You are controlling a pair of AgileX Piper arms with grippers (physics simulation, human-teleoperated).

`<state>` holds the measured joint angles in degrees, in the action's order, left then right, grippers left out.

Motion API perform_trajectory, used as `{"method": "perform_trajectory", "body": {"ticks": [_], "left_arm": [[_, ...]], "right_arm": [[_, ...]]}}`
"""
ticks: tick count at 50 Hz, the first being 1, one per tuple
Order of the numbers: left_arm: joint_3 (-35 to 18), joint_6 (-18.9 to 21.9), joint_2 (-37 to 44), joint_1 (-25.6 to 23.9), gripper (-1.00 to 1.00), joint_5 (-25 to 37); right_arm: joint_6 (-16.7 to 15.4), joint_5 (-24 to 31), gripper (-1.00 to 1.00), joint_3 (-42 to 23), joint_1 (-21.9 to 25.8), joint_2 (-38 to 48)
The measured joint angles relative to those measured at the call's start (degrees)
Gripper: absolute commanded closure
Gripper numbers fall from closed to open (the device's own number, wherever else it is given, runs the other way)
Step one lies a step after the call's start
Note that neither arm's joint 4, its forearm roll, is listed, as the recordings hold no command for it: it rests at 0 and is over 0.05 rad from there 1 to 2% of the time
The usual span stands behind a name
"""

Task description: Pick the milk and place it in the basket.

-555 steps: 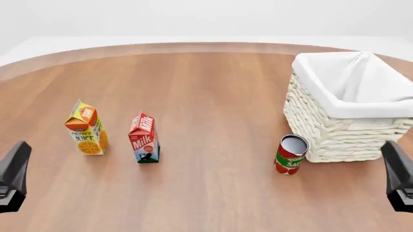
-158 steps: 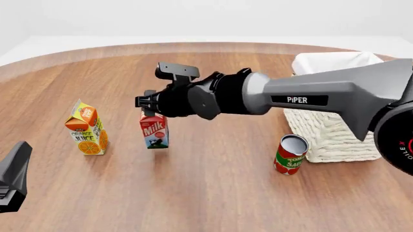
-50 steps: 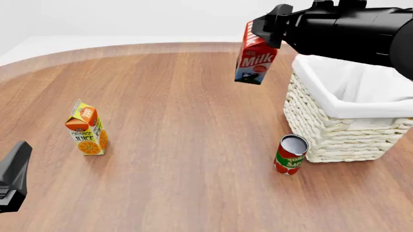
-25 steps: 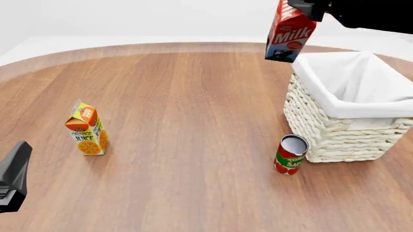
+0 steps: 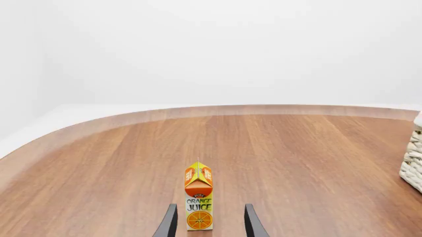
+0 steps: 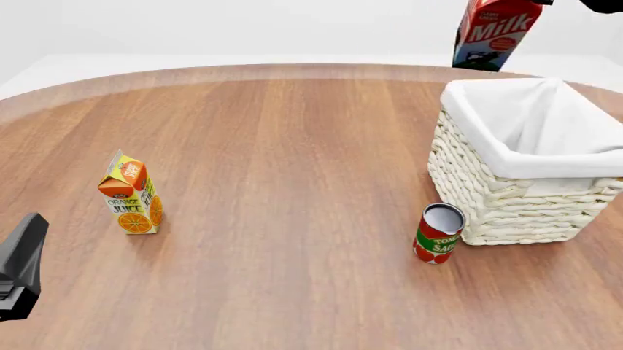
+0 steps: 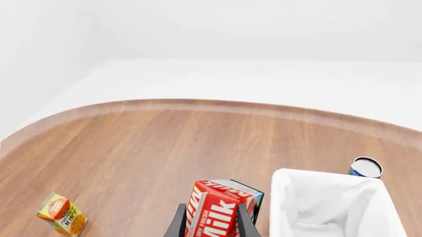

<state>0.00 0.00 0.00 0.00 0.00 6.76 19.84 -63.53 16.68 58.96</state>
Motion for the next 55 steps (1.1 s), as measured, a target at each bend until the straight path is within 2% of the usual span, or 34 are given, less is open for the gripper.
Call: {"method": "perform_trajectory", "body": {"ticks": [29, 55], "left_arm": [[0.00, 0.00, 0.00, 0.00, -1.00, 0.00], [0.00, 0.00, 0.00, 0.00, -1.00, 0.00]], "right_arm": [[-6.47, 0.93, 1.00, -0.20, -7.96, 0.29], [-7.84, 1.81, 1.00, -3.07, -12.18, 5.25]]}}
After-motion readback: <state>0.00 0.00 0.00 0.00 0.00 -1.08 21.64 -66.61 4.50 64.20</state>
